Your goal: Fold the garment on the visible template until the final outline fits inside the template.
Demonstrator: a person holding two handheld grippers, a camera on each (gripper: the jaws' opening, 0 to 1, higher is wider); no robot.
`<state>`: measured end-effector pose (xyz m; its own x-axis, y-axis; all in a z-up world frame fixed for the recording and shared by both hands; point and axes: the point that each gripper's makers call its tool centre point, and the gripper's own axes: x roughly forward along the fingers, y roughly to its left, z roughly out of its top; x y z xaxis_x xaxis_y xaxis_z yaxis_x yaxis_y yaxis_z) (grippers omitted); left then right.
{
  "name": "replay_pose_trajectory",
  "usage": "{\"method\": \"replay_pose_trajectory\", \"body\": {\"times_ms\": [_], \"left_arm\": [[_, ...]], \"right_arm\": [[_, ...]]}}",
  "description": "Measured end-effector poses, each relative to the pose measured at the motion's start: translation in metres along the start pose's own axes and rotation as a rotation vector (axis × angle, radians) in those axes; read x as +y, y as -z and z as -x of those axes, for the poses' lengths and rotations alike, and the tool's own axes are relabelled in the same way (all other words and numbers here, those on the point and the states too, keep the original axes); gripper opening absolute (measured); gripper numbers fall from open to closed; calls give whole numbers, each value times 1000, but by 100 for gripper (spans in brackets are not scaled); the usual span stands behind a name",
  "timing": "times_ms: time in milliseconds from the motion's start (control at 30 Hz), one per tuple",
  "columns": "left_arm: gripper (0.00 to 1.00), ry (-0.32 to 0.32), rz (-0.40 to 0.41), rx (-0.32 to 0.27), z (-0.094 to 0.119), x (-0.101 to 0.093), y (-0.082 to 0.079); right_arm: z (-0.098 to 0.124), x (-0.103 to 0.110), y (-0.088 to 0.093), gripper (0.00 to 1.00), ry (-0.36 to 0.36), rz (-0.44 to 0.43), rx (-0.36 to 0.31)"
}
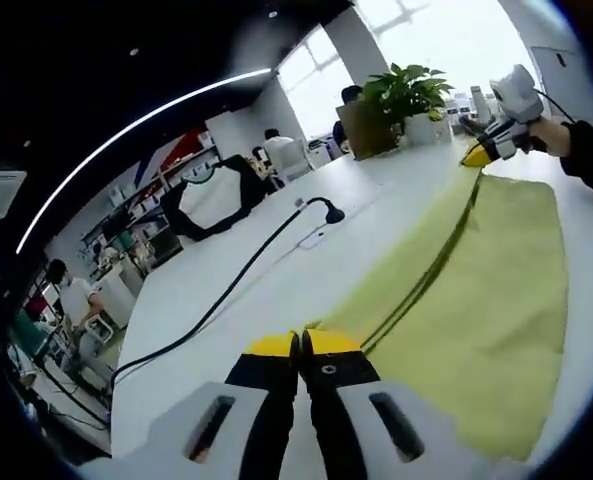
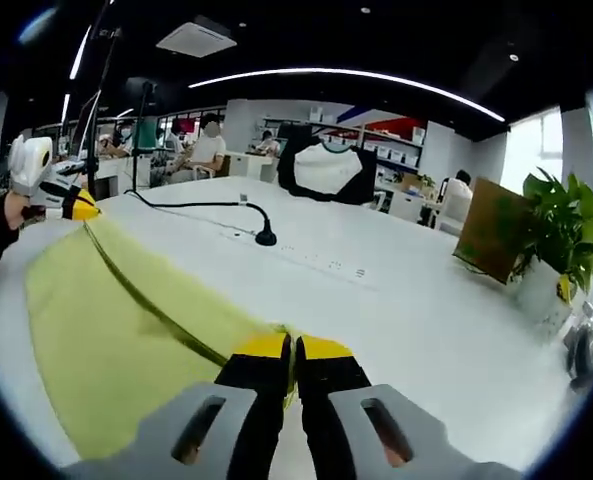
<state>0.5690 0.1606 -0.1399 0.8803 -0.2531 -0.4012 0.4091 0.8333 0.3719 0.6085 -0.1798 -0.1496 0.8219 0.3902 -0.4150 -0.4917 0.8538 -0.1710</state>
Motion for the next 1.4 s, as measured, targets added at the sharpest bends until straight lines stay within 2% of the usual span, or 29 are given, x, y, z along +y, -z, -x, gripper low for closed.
{"method": "replay_pose_trajectory", "body": {"times_ms": [367,600,767,867,1067,1133,1167,1200,1233,1300,1333,1400], "left_arm": [[2,16,32,44,-15,-4,22],[2,31,47,79,-19,-8,34],[2,34,79,75,-21,-8,40],[2,31,104,63,-22,-8,40],[2,24,69,68,-22,-8,40],[3,13,60,27,-19,-7,32],[3,17,106,-6,-17,-8,26],[4,17,110,-10,-16,-7,25],[7,5,84,-7,-13,-3,25],[21,-62,-50,-13,-8,12,22],[33,-74,-69,-26,-6,15,19],[46,-57,-86,-77,0,14,10]], "right_arm": [[-10,3,11,0,-6,25,31],[-17,5,27,0,-1,63,74],[-19,6,32,0,4,92,81],[-18,6,34,0,3,85,79],[-18,8,34,1,-6,126,96],[-15,7,32,5,-10,132,96],[-12,5,33,7,0,137,105],[-10,2,32,9,14,143,101],[-8,-2,30,14,22,157,87],[-1,-15,20,23,70,180,36],[4,-23,16,29,92,203,16],[10,-29,10,38,104,227,-11]]}}
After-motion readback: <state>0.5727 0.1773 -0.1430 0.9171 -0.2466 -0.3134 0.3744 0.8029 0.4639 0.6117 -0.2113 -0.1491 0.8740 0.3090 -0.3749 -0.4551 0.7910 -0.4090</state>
